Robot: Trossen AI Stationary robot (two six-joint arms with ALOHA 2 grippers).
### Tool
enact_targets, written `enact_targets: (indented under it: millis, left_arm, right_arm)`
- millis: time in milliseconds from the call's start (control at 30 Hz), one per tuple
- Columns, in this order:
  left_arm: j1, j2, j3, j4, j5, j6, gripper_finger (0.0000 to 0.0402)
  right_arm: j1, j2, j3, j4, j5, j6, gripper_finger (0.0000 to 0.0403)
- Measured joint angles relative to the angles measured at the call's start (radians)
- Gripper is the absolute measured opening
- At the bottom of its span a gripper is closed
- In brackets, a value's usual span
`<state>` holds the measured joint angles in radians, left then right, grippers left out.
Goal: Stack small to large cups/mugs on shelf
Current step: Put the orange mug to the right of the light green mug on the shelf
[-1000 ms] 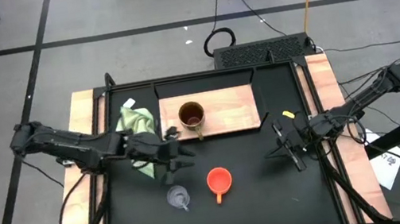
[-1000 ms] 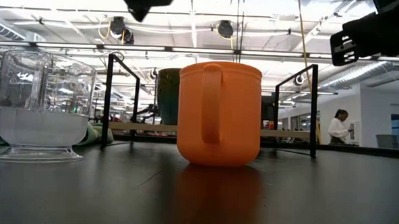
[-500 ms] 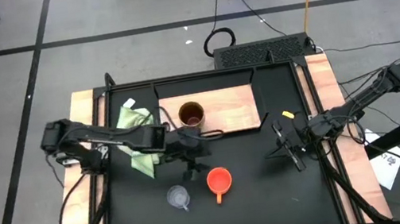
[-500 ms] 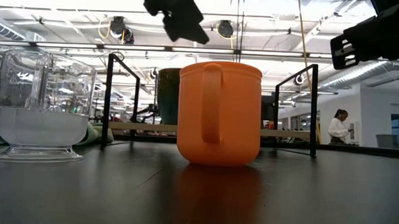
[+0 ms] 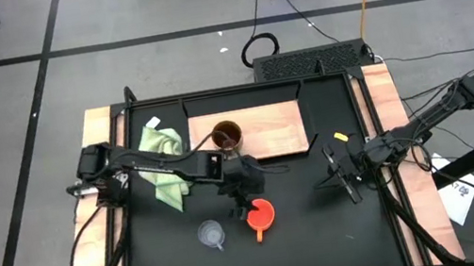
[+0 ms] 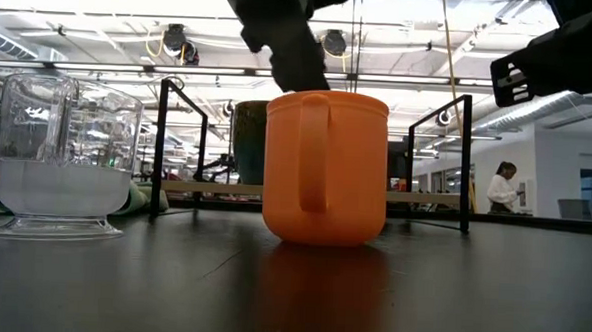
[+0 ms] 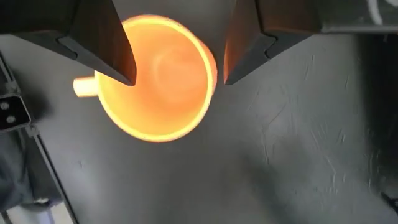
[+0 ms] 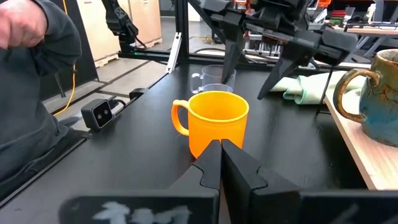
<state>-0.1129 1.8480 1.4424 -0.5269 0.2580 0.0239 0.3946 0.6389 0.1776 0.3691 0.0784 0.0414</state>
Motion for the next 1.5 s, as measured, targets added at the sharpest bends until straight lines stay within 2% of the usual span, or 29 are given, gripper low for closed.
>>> enact_targets:
  millis: [1500]
  left_arm:
    - [-0.001, 0.116, 0.0, 0.054, 0.035, -0.006, 0.0246]
  right_arm:
    - [0.0, 0.001, 0.0, -0.029, -0.001, 0.026, 0.0]
